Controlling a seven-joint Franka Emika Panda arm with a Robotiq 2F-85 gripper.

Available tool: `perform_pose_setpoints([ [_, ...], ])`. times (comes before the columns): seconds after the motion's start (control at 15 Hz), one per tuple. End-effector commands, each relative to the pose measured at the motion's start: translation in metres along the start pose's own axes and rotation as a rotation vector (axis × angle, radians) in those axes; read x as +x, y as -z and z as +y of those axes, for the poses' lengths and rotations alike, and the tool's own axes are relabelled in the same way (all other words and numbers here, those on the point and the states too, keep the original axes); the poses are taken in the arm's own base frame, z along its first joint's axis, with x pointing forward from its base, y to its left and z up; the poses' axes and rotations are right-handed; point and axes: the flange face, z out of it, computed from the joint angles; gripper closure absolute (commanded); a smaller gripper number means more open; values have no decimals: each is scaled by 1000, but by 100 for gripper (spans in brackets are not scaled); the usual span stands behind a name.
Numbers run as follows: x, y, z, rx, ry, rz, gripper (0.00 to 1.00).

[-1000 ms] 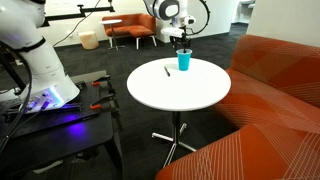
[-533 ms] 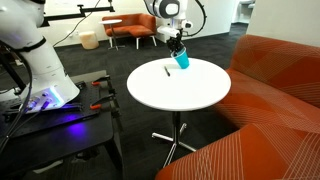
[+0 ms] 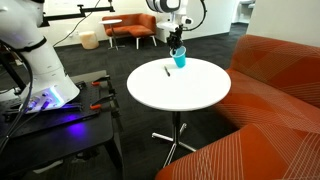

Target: Move the cup to the left

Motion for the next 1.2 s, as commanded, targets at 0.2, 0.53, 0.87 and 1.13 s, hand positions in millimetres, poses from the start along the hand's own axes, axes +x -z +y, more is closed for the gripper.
perform_pose_setpoints([
  [0.2, 2, 36, -29, -62, 94, -56, 98],
  [0.53, 10, 52, -57, -98, 262, -106, 98],
  [0.87, 21, 58, -87, -121, 494, -122, 98],
  [1.13, 27, 54, -109, -109, 652, -126, 98],
])
